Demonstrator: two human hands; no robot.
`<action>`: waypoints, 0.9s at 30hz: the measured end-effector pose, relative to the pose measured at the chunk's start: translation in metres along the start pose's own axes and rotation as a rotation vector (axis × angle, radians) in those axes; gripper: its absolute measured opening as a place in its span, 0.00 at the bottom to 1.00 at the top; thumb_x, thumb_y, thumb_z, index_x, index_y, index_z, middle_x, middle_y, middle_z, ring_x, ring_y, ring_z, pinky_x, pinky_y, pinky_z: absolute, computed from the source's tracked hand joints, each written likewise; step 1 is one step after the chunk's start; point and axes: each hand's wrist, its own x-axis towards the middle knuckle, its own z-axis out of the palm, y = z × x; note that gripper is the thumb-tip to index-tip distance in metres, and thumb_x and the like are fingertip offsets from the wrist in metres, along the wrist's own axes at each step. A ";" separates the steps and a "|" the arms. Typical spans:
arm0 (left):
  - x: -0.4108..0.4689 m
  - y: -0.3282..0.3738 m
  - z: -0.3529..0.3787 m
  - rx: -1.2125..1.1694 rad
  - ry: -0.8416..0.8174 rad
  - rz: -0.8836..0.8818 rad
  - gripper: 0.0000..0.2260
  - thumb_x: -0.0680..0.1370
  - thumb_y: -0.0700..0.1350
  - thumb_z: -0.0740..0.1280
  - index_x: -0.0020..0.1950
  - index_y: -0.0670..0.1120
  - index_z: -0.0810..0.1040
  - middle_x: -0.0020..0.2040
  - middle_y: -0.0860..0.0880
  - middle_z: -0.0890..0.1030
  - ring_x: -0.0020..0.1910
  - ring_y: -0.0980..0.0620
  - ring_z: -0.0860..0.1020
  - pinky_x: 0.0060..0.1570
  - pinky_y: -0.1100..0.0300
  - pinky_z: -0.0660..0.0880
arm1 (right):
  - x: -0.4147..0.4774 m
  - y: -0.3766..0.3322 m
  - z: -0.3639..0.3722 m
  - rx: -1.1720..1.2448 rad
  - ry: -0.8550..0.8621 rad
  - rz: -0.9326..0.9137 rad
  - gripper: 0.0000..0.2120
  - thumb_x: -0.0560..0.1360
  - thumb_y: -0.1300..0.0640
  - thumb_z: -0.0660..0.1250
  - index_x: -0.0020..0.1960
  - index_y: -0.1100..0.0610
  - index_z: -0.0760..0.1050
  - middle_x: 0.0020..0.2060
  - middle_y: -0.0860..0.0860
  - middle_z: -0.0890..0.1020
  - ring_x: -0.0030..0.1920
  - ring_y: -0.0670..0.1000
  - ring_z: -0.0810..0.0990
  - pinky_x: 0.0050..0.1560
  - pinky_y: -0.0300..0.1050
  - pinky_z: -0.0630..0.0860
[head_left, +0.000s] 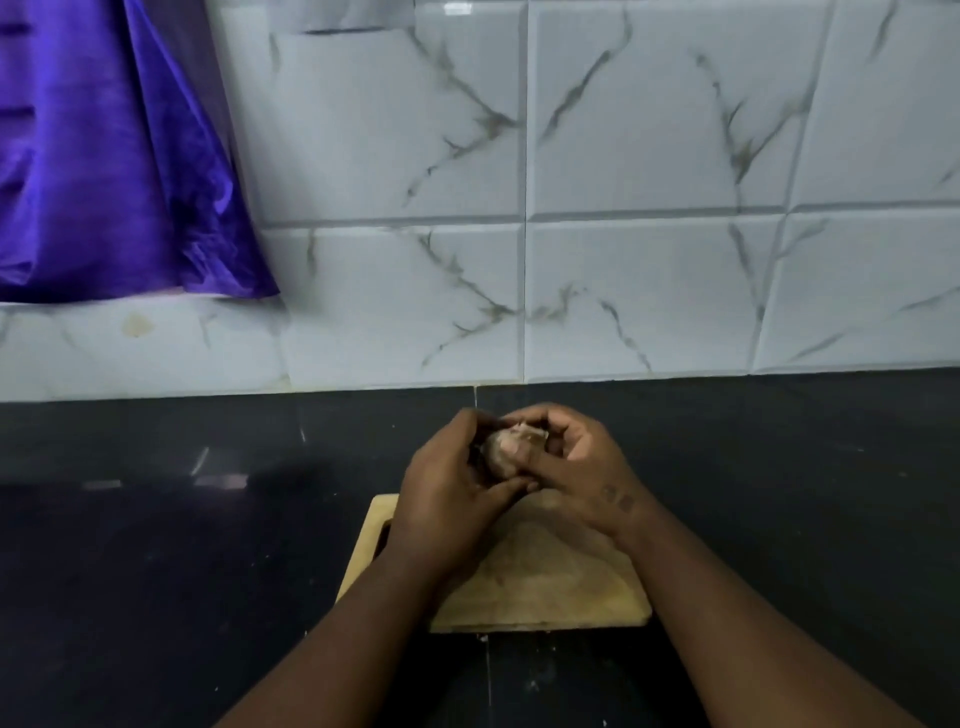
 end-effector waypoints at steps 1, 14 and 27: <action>0.000 0.002 -0.001 0.001 0.002 0.014 0.24 0.68 0.49 0.84 0.59 0.55 0.77 0.52 0.60 0.83 0.51 0.63 0.81 0.47 0.69 0.78 | 0.000 -0.001 -0.004 0.042 0.008 -0.002 0.10 0.75 0.63 0.74 0.57 0.62 0.82 0.50 0.60 0.87 0.50 0.55 0.87 0.49 0.50 0.85; -0.002 0.010 -0.009 -0.680 -0.053 -0.327 0.06 0.82 0.36 0.69 0.58 0.41 0.80 0.47 0.41 0.84 0.42 0.47 0.83 0.42 0.56 0.82 | -0.007 -0.006 -0.012 0.441 0.013 0.112 0.16 0.76 0.58 0.70 0.62 0.62 0.80 0.53 0.58 0.86 0.52 0.55 0.84 0.50 0.46 0.82; -0.002 0.003 -0.013 -0.639 -0.134 -0.310 0.06 0.80 0.28 0.67 0.51 0.37 0.81 0.39 0.44 0.85 0.37 0.51 0.82 0.39 0.59 0.80 | -0.004 -0.009 -0.014 0.527 0.034 0.086 0.16 0.74 0.58 0.67 0.60 0.63 0.80 0.48 0.54 0.88 0.45 0.50 0.86 0.43 0.38 0.83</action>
